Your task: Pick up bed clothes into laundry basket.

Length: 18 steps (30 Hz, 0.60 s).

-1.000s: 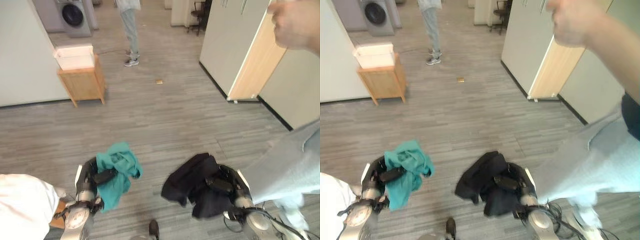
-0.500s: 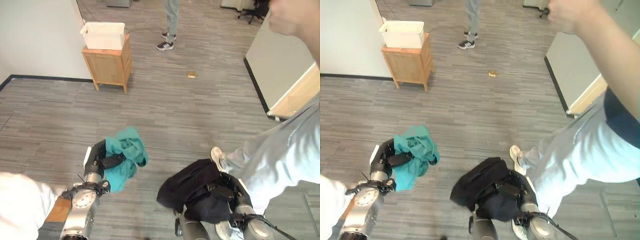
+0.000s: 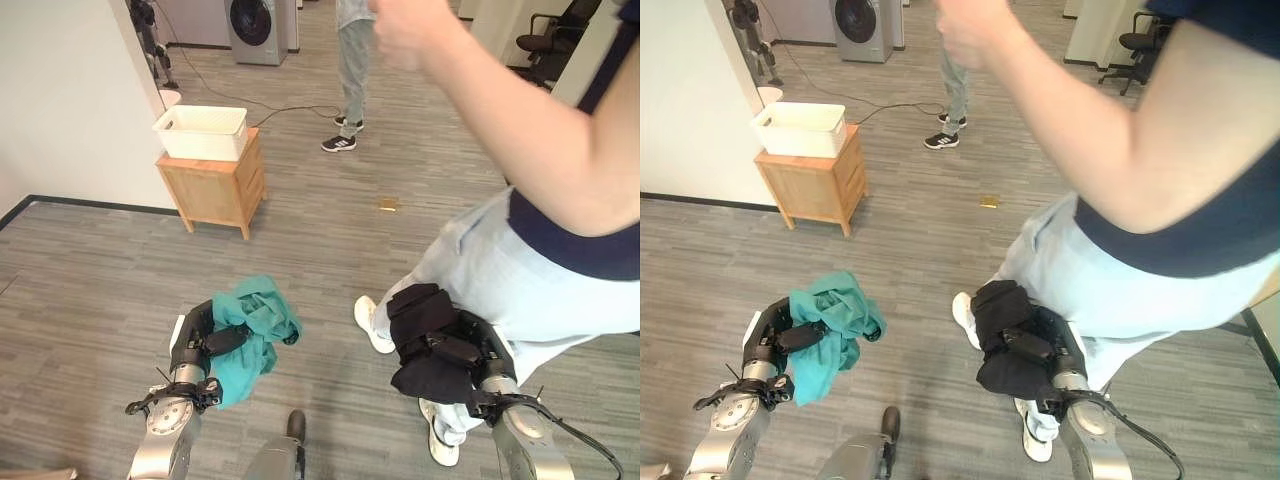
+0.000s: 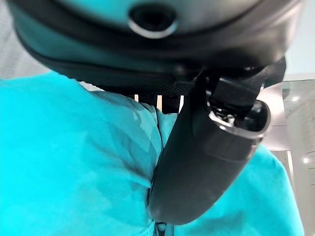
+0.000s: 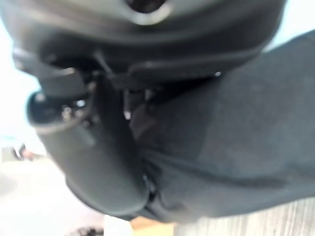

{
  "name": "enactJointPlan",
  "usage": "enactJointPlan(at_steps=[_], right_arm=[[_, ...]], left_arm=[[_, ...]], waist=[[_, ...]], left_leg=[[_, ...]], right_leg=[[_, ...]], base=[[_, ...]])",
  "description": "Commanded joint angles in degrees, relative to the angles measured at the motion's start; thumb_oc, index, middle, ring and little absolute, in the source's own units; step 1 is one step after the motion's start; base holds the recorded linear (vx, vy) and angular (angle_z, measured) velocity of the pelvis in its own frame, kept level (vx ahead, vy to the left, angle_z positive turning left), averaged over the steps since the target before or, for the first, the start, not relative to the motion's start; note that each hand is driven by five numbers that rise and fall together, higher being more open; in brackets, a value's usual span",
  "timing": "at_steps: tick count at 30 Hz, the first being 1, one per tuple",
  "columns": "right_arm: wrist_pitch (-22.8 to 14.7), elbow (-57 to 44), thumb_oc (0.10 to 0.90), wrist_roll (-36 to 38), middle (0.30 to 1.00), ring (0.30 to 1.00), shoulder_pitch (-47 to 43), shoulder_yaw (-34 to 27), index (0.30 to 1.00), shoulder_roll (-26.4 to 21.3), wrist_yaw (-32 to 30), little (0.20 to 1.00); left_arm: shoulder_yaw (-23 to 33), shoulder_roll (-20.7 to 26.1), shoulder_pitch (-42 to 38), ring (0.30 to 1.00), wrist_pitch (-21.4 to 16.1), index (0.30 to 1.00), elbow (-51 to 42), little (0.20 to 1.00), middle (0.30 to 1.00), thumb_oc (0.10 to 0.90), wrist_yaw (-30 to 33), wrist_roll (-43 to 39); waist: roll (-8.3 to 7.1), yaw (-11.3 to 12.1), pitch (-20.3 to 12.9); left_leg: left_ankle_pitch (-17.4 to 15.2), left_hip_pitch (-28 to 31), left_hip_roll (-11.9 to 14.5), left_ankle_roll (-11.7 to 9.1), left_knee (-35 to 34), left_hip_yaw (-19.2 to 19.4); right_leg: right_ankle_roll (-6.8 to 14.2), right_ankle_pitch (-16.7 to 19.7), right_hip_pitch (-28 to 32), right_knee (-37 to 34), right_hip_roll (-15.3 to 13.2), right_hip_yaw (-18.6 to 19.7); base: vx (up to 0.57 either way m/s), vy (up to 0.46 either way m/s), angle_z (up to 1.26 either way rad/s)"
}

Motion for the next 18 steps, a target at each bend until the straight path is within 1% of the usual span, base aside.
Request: enactJointPlan(at_steps=[1,2,3,4,5,7,8,9,10,11,12,13,14,15,16,17,18], right_arm=[[-4.59,-8.56,0.400,-0.81,0.300,0.300,-3.54,-4.24,0.300,-1.68,1.13,0.300],[-4.60,-8.99,0.400,-1.27,0.300,0.300,-3.26,-3.60,0.300,-1.15,2.06,0.300],[-4.18,-8.76,0.400,-1.67,0.300,0.300,-3.41,-3.30,0.300,-0.61,2.18,0.300],[-4.34,-7.69,0.400,-1.79,0.300,0.300,-4.25,-2.06,0.300,-0.18,2.38,0.300],[-4.44,-7.51,0.400,-1.79,0.300,0.300,-4.46,-1.99,0.300,-0.12,2.38,0.300],[-4.45,-7.50,0.400,-1.79,0.300,0.300,-4.46,-1.99,0.300,-0.12,2.38,0.300],[-4.45,-7.50,0.400,-1.79,0.300,0.300,-4.46,-1.99,0.300,-0.12,2.38,0.300],[-3.29,-7.67,0.400,-3.68,0.300,0.300,-4.40,-0.80,0.300,0.94,3.24,0.300],[-3.40,-7.86,0.400,-2.71,0.300,0.300,-4.20,-0.79,0.300,1.18,3.05,0.300],[-3.40,-7.87,0.400,-2.92,0.300,0.300,-3.67,-1.18,0.300,0.97,3.41,0.300],[-3.26,-7.74,0.400,-3.07,0.300,0.300,-3.28,-1.39,0.300,0.80,3.20,0.300],[-3.27,-7.75,0.400,-2.80,0.300,0.300,-2.88,-1.81,0.300,0.56,3.02,0.300],[-3.45,-7.74,0.400,-2.32,0.300,0.300,-2.15,-2.74,0.300,0.23,2.77,0.300],[-3.45,-7.73,0.400,-2.32,0.300,0.300,-2.08,-2.76,0.300,0.25,2.78,0.300],[-3.54,-8.46,0.400,-3.63,0.300,0.300,-1.33,-4.50,0.300,-1.00,2.54,0.300],[-2.04,-10.11,0.400,-3.59,0.300,0.300,0.82,-3.55,0.300,-1.48,3.55,0.300],[-2.44,-10.05,0.400,-2.69,0.300,0.300,1.03,-3.31,0.300,-1.32,3.39,0.300]], left_arm=[[3.27,3.73,-3.07,0.300,-6.96,0.300,-8.12,0.300,0.300,0.400,1.32,1.09],[3.13,3.76,-3.15,0.300,-6.97,0.300,-8.26,0.300,0.300,0.400,1.42,2.14],[3.54,4.14,-2.73,0.300,-6.74,0.300,-8.52,0.300,0.300,0.400,1.34,2.46],[3.40,4.46,-3.09,0.300,-6.41,0.300,-8.36,0.300,0.300,0.400,1.57,2.95],[3.48,4.53,-3.17,0.300,-6.39,0.300,-8.36,0.300,0.300,0.400,1.58,2.95],[3.48,4.52,-3.17,0.300,-6.39,0.300,-8.36,0.300,0.300,0.400,1.58,2.95],[3.48,4.52,-3.17,0.300,-6.39,0.300,-8.36,0.300,0.300,0.400,1.58,2.95],[4.09,5.58,-2.88,0.300,-6.18,0.300,-9.26,0.300,0.300,0.400,1.90,2.91],[3.43,5.90,-3.77,0.300,-6.41,0.300,-9.52,0.300,0.300,0.400,1.64,2.44],[2.92,5.69,-4.59,0.300,-6.49,0.300,-9.32,0.300,0.300,0.400,1.47,1.80],[2.42,5.50,-4.89,0.300,-6.69,0.300,-9.09,0.300,0.300,0.400,1.32,1.02],[2.01,5.43,-5.17,0.300,-6.74,0.300,-8.99,0.300,0.300,0.400,1.23,0.67],[1.30,5.40,-5.91,0.300,-6.79,0.300,-8.47,0.300,0.300,0.400,1.39,0.84],[1.23,5.42,-5.91,0.300,-6.82,0.300,-8.40,0.300,0.300,0.400,1.40,0.83],[1.34,6.67,-6.21,0.300,-5.88,0.300,-9.27,0.300,0.300,0.400,2.04,4.50],[0.31,5.63,-4.98,0.300,-6.36,0.300,-9.58,0.300,0.300,0.400,0.53,2.91],[0.01,5.30,-5.39,0.300,-6.72,0.300,-9.38,0.300,0.300,0.400,0.40,1.80]], waist=[[-0.87,1.47,-3.97],[-2.11,1.72,-4.60],[-3.45,2.86,-5.51],[-4.51,3.47,-5.48],[-4.34,3.74,-5.69],[-4.31,3.81,-5.80],[-4.31,3.81,-5.81],[-1.35,1.48,-2.24],[-0.62,0.36,-1.54],[-1.09,-0.95,-1.48],[-1.34,-1.47,-1.53],[-2.12,-2.55,-1.31],[-3.08,-3.81,-1.12],[-2.78,-3.99,-1.13],[-3.89,-3.79,-1.02],[-4.54,-2.61,-0.88],[-4.48,-2.65,-1.10]], left_leg=[[12.40,3.36,1.33,0.20,-3.69,2.96],[12.57,4.25,0.40,1.38,-4.16,3.45],[11.83,4.52,-0.33,2.36,-3.22,3.67],[10.12,5.58,-0.94,3.26,-1.93,4.07],[10.16,5.07,-0.49,3.25,-1.67,4.33],[10.13,4.93,-0.42,3.25,-1.61,4.39],[10.13,4.92,-0.42,3.25,-1.61,4.39],[4.48,15.10,3.58,5.04,-1.04,1.25],[3.35,18.48,4.23,4.95,-1.52,-0.83],[3.12,19.87,3.78,4.11,-1.85,-3.61],[2.99,20.55,4.03,3.44,-2.11,-4.99],[1.37,21.42,3.78,2.59,-2.11,-6.80],[0.50,21.64,3.39,1.46,-1.39,-9.74],[-0.03,22.01,3.64,1.53,-1.37,-10.01],[-0.48,20.60,2.97,1.15,0.01,-12.20],[0.56,19.58,4.21,0.10,0.36,-11.25],[-0.12,19.54,4.07,0.22,0.38,-12.36]], right_leg=[[6.39,-1.67,1.46,6.44,-3.62,6.87],[7.79,0.24,1.39,10.00,-5.27,5.97],[10.97,5.94,-0.63,16.96,-6.48,5.94],[15.69,15.54,-3.01,26.95,-8.19,4.84],[15.71,15.76,-3.65,27.20,-7.89,5.22],[15.71,15.77,-3.81,27.24,-7.85,5.29],[15.71,15.77,-3.82,27.25,-7.85,5.30],[15.68,17.67,-17.09,46.85,-10.27,0.28],[13.00,13.55,-22.99,44.89,-12.94,-0.75],[11.97,10.91,-25.16,38.70,-13.47,-0.03],[11.92,10.97,-25.80,34.72,-13.28,1.03],[11.97,9.68,-24.63,25.43,-13.34,2.42],[12.32,10.13,-24.79,11.89,-12.42,7.15],[12.37,10.20,-23.75,10.72,-12.28,6.76],[13.36,8.79,-21.30,11.87,-11.08,9.32],[13.06,9.99,-20.44,10.15,-12.90,7.30],[12.60,9.23,-19.57,9.70,-12.01,8.10]], base=[[0.48,0.025,-0.17],[0.44,0.021,-0.38],[0.65,0.020,-0.32],[0.40,0.013,-0.32],[0.20,0.005,-0.07],[-0.01,0.002,-0.05],[0.72,0.071,-0.05],[1.02,0.016,0.00],[1.23,-0.103,0.50],[0.65,-0.260,0.83],[0.52,-0.337,1.31],[0.45,-0.364,1.16],[0.35,-0.269,1.49],[0.18,-0.283,1.69],[0.14,-0.327,1.64],[0.18,-0.426,1.17],[0.22,-0.364,0.61]])
